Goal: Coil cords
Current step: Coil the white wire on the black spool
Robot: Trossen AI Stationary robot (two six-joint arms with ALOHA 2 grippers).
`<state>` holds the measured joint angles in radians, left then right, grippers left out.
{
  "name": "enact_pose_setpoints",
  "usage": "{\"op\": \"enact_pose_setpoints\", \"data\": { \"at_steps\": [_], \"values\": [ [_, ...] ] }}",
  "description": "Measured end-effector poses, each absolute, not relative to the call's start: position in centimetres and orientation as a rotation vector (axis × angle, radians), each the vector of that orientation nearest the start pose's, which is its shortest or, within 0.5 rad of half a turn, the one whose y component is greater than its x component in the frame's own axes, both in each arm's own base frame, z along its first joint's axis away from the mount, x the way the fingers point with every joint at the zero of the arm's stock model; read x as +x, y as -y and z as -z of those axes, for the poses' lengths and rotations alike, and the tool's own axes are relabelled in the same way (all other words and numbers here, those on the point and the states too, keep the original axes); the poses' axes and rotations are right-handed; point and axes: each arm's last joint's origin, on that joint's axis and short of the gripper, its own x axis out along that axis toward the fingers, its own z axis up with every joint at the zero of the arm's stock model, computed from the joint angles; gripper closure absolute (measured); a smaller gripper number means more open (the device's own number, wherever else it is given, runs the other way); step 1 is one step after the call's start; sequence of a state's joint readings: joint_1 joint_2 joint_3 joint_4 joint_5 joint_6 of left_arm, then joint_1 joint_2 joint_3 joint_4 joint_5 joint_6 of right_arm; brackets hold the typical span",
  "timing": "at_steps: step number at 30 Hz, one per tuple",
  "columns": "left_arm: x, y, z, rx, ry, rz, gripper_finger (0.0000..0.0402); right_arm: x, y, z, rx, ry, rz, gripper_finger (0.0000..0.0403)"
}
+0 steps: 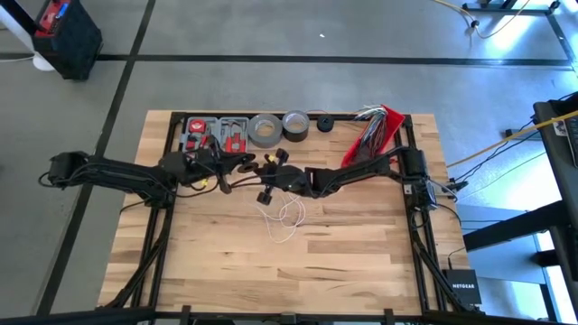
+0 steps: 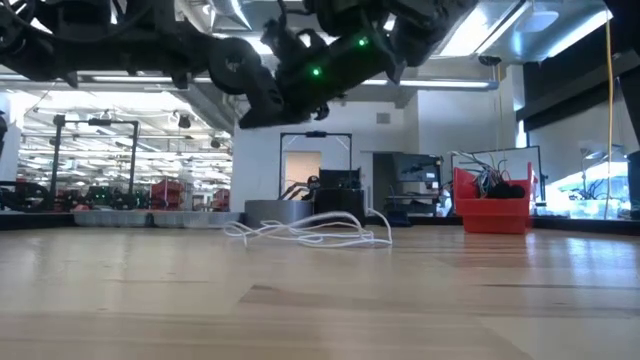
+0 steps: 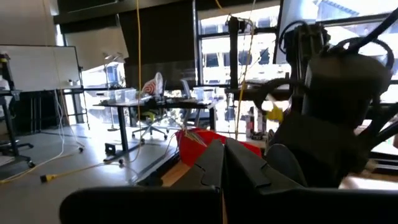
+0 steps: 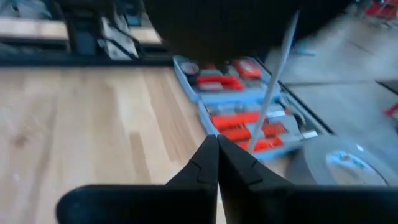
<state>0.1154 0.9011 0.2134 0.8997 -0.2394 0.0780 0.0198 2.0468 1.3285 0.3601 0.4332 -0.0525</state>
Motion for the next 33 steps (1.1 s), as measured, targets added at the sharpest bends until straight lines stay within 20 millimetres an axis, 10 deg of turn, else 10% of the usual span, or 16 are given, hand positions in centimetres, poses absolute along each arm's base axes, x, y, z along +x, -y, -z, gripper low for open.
{"op": "enact_pose_setpoints", "data": {
  "at_steps": [16, 26, 33],
  "values": [
    [16.4, -2.6, -23.0, 0.088, 0.209, -0.368, 0.0402, 41.3, 0.1, -22.7, -0.099, -0.617, 0.42, 0.0272],
    [16.4, -2.6, -22.9, 0.088, 0.202, -0.368, 0.0401, 44.0, 2.6, -13.3, -0.154, -0.443, 0.374, 0.027],
    [16.4, -2.6, -22.9, 0.089, 0.201, -0.368, 0.0402, 45.8, 3.1, -11.6, -0.206, -0.402, 0.335, 0.0269]
  ]
}}
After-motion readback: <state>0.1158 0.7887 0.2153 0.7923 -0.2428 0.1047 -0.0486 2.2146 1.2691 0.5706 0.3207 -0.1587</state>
